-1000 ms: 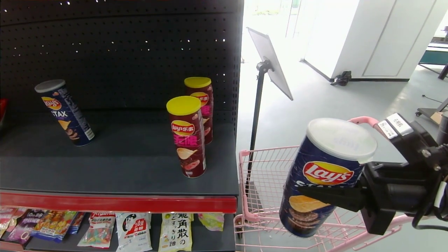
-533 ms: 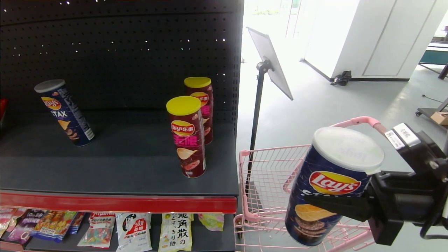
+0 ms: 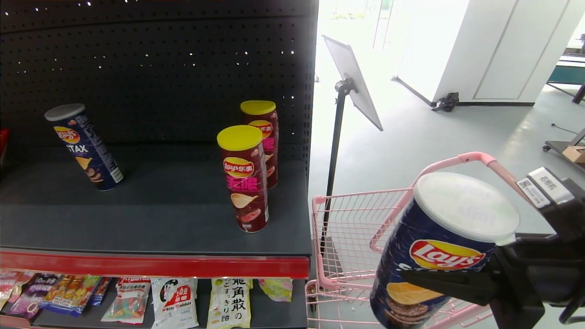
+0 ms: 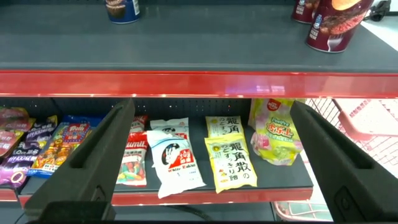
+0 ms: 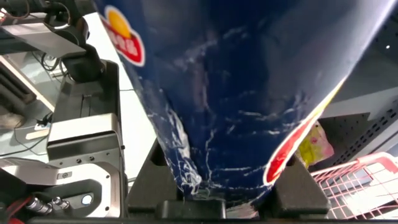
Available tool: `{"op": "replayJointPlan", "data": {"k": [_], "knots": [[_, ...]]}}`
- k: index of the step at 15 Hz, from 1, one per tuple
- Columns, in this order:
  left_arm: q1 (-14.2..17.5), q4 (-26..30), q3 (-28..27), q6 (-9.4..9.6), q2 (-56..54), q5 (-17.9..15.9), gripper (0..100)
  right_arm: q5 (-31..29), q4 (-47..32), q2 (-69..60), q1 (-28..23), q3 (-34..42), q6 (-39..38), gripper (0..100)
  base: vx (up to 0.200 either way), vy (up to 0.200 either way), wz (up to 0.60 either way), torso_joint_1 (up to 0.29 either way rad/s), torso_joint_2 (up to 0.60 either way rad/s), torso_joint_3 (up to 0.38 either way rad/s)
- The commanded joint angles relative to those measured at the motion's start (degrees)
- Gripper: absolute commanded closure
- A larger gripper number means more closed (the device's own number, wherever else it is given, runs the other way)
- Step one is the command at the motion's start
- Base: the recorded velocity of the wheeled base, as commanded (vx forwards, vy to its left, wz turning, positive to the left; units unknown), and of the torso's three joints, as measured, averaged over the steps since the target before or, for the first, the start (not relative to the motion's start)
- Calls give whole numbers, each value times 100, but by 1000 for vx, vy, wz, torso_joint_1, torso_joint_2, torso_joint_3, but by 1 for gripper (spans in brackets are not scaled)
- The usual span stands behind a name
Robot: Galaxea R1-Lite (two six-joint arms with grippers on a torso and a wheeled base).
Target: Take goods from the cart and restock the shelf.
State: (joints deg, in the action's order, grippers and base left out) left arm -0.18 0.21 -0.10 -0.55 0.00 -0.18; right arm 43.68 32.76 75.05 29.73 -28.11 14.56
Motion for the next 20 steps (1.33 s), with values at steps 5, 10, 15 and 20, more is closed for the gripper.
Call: {"op": "replayJointPlan", "data": {"k": [5,10,15,20], "knots": [[1,-3,1,-7,9,1,0,0,20,-104,15,-37,3,100,0,80,0,1,-1,0],[1,-3,1,2,9,1,0,18,20,-210,15,78,3,100,0,200,0,3,-2,1],[1,-3,1,-7,9,1,0,9,20,-210,138,69,3,100,0,200,0,2,4,-1],[1,-3,-8,-15,9,-8,0,9,29,-227,226,60,3,100,0,200,0,1,5,1]]}}
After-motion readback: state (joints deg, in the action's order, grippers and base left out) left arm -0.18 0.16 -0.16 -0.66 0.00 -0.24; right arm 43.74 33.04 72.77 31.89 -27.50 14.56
